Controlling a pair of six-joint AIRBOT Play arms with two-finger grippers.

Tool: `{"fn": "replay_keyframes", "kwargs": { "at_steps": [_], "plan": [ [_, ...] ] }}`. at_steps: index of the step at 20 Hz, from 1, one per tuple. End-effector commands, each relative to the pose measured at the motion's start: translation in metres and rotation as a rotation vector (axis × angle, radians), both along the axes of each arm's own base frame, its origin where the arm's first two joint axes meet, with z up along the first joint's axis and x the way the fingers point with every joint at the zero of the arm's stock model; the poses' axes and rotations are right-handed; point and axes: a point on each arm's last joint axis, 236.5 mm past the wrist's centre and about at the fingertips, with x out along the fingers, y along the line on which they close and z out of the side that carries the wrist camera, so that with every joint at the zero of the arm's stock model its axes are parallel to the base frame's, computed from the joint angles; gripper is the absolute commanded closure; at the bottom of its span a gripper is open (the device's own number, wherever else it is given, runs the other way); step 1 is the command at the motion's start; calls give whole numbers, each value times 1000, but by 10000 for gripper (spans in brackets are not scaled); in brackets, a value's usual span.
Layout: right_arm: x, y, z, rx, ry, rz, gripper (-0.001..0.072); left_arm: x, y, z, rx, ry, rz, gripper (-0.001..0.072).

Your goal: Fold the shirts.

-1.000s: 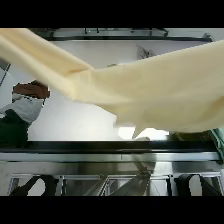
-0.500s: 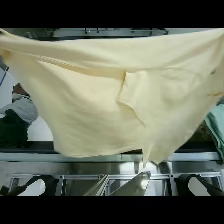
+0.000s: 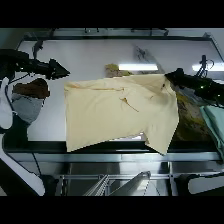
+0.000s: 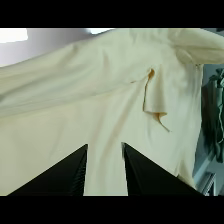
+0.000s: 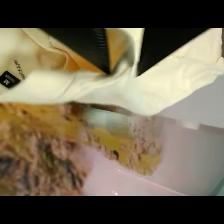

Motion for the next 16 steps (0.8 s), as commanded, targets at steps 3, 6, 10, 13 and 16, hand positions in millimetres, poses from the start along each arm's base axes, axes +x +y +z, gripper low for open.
{"fn": "replay_keyframes", "kwargs": {
  "at_steps": [3, 6, 10, 13, 16],
  "plan": [
    [-47, -51, 17, 25, 42, 91, 236, -15, 52, 6, -34, 116, 100, 414],
    [-136, -93, -13, -108, 314, 201, 237, -73, 60, 13, -78, 223, 62, 414],
    [-222, -120, -69, -229, 570, 215, 236, -151, 47, -6, -133, 318, 103, 414],
    [-245, -110, -98, -230, 628, 224, 236, -213, 41, -30, -141, 431, 147, 415],
    [-252, -101, -110, -233, 638, 235, 236, -250, 42, -40, -111, 449, 198, 415]
  ]
}}
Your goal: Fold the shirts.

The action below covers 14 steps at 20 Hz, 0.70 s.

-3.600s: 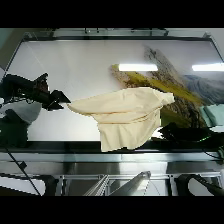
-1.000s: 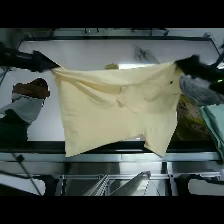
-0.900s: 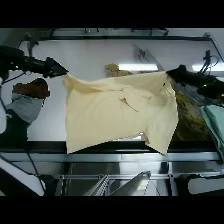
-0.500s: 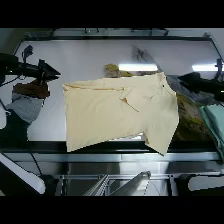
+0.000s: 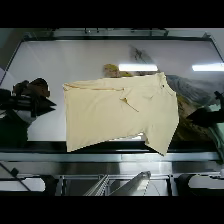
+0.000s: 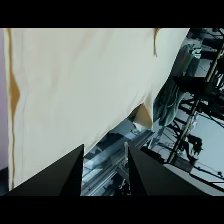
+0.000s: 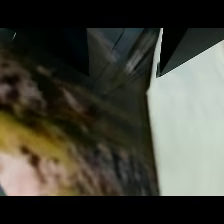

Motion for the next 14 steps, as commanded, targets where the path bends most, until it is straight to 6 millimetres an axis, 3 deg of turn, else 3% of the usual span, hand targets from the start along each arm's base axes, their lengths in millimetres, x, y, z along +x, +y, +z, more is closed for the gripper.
{"fn": "replay_keyframes", "kwargs": {
  "at_steps": [1, 7, 8, 9, 11, 13, 14],
  "plan": [
    [-19, 5, -20, -29, 46, 22, 236, -50, 0, -17, 53, 35, 50, 415],
    [-9, 54, -37, 59, 89, 96, 257, -68, 21, -20, 174, -30, 227, 414],
    [-10, 67, -41, 76, 106, 126, 277, -71, 22, -19, 180, -35, 245, 415],
    [-11, 76, -43, 80, 114, 153, 360, -74, 22, -18, 183, -38, 257, 415],
    [-8, 85, -42, 79, 110, 178, 374, -79, 21, -19, 192, -42, 274, 415],
    [-8, 85, -42, 78, 107, 180, 635, -89, 21, -26, 219, -17, 262, 415],
    [-7, 84, -41, 76, 105, 180, 691, -97, 22, -34, 240, 21, 258, 414]
  ]
}}
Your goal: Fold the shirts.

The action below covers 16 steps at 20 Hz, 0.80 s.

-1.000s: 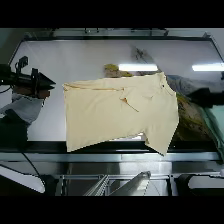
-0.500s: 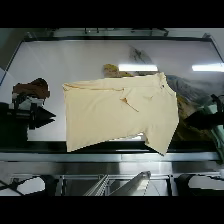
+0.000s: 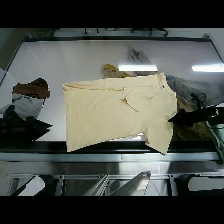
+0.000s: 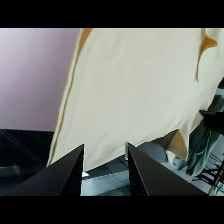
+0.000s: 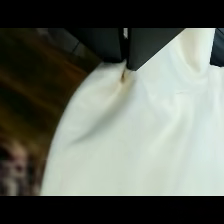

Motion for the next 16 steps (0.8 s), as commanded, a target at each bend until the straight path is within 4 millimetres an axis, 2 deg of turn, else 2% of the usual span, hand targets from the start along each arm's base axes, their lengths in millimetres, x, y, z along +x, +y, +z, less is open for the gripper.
{"fn": "replay_keyframes", "kwargs": {
  "at_steps": [1, 5, 8, 13, 16],
  "plan": [
    [-11, -5, -11, -65, 23, 71, 695, -21, 3, -18, 51, 84, 9, 414],
    [-9, -6, -9, -70, 16, 71, 695, -35, -21, -32, 42, 124, -60, 415],
    [-8, -7, -9, -74, 12, 68, 695, -54, -33, -56, 112, 205, -121, 414],
    [-7, -7, -8, -75, 9, 68, 695, -67, -54, -76, 139, 274, -187, 414],
    [-8, -7, -8, -73, 9, 70, 695, -76, -75, -92, 104, 363, -292, 414]
  ]
}}
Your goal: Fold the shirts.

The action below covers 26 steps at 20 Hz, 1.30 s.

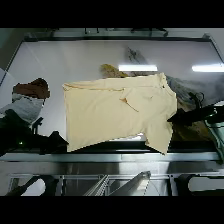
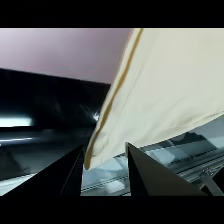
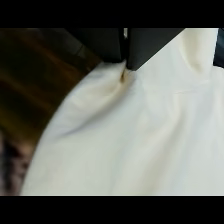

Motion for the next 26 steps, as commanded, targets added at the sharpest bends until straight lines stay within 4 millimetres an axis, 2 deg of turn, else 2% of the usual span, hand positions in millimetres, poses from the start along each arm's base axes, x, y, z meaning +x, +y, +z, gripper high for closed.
{"fn": "replay_keyframes", "kwargs": {
  "at_steps": [1, 2, 3, 5, 6, 7, 10, 12, 13, 14, 15, 16, 17, 18, 19, 20, 21, 22, 23, 24, 26],
  "plan": [
    [-10, -9, -7, -53, 17, 46, 695, -12, -20, -21, -10, 103, -114, 414],
    [-11, -8, -7, -49, 20, 48, 695, -14, -28, -27, -19, 137, -156, 414],
    [-12, -7, -6, -44, 23, 51, 695, -14, -33, -30, -26, 157, -191, 452],
    [-13, -6, -5, -39, 27, 55, 695, 1, -38, -29, -25, 145, -243, 465],
    [-14, -6, -5, -34, 30, 58, 695, 9, -40, -28, -22, 131, -259, 538],
    [-16, -4, -4, -26, 36, 63, 695, 18, -40, -26, -14, 108, -273, 701],
    [-18, -1, 5, -10, 34, 74, 695, 43, -37, -13, 9, 26, -279, 693],
    [-17, 0, 24, -16, -12, 95, 696, 65, -33, 10, 30, -76, -270, 693],
    [-13, 0, 43, -13, -58, 95, 696, 80, -28, 31, 41, -157, -256, 693],
    [-3, 2, 68, 1, -128, 75, 696, 98, -26, 61, 41, -257, -239, 693],
    [9, 7, 108, 35, -240, 56, 696, 119, -25, 105, 26, -397, -212, 693],
    [21, 15, 162, 90, -397, 41, 696, 137, -23, 164, 9, -573, -176, 692],
    [28, 21, 225, 142, -569, 25, 696, 148, -19, 229, 9, -751, -134, 692],
    [29, 28, 300, 187, -786, 15, 696, 149, -11, 299, 35, -939, -96, 691],
    [19, 34, 386, 202, -1056, 3, 696, 140, 2, 366, 120, -1124, -71, 690],
    [2, 40, 449, 180, -1264, -7, 696, 122, 14, 429, 243, -1294, -43, 690],
    [-21, 46, 512, 127, -1470, -36, 696, 101, 21, 480, 369, -1427, -26, 690],
    [-43, 52, 560, 37, -1632, -69, 696, 79, 26, 524, 507, -1535, -8, 689],
    [-60, 59, 593, -53, -1742, -100, 696, 60, 28, 565, 643, -1625, 20, 689],
    [-75, 66, 622, -141, -1834, -127, 696, 47, 27, 596, 743, -1693, 31, 689],
    [-96, 77, 664, -232, -1962, -155, 696, 32, 11, 638, 798, -1793, -12, 689]
  ]
}}
